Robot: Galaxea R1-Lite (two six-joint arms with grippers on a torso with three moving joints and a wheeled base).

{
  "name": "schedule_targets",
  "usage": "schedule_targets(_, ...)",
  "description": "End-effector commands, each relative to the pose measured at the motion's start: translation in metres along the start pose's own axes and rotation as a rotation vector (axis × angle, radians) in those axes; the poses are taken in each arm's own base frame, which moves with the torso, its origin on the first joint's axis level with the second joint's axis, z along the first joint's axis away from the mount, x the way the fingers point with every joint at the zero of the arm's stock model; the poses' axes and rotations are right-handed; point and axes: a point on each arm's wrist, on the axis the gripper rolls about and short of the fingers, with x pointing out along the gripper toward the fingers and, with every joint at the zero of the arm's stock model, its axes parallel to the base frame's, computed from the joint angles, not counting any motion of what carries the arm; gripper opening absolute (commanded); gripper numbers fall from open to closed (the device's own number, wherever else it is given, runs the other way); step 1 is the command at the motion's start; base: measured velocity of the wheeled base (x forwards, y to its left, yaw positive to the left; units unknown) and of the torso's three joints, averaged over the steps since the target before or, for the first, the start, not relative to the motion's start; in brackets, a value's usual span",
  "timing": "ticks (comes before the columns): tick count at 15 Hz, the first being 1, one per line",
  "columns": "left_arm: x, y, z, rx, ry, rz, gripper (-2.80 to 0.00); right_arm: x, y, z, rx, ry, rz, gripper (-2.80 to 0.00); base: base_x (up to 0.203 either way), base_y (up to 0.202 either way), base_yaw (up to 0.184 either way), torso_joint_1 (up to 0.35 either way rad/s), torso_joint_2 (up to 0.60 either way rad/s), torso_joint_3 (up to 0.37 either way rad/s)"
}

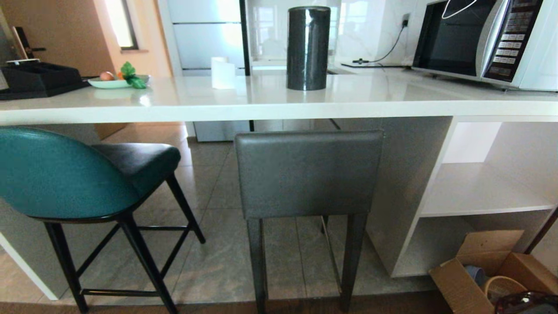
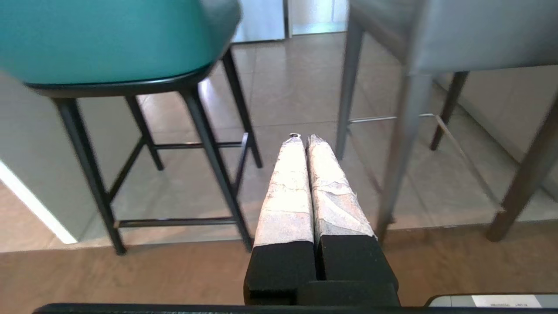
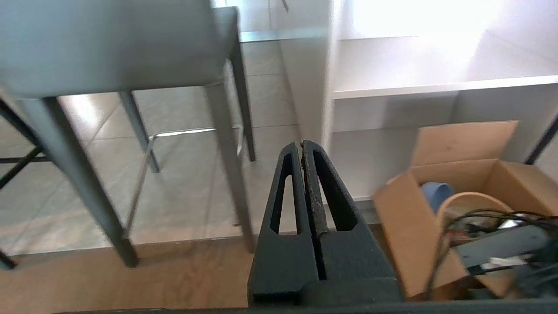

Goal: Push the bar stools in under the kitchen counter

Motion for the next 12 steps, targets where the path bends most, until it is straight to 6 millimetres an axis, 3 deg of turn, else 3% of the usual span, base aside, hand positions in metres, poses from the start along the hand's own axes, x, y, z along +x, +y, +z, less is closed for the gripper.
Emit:
schedule_targets(1,0.0001,0.0000,0.0001,0.001,0.001,-0.001,-2.80,0.0005,0.0000,-0.0012,0.001,0.006,-0.001,-2.80,0.000,0.194,-0.002,0.009,0.00,0.001)
schedule_targets(12,0.0001,0.0000,0.0001,0.001,0.001,0.001,-2.80,0.0005,0.0000,-0.0012,0.001,0.006,0.000,-2.80,0.000,0.198,0.000,0.002,0.00,0.003)
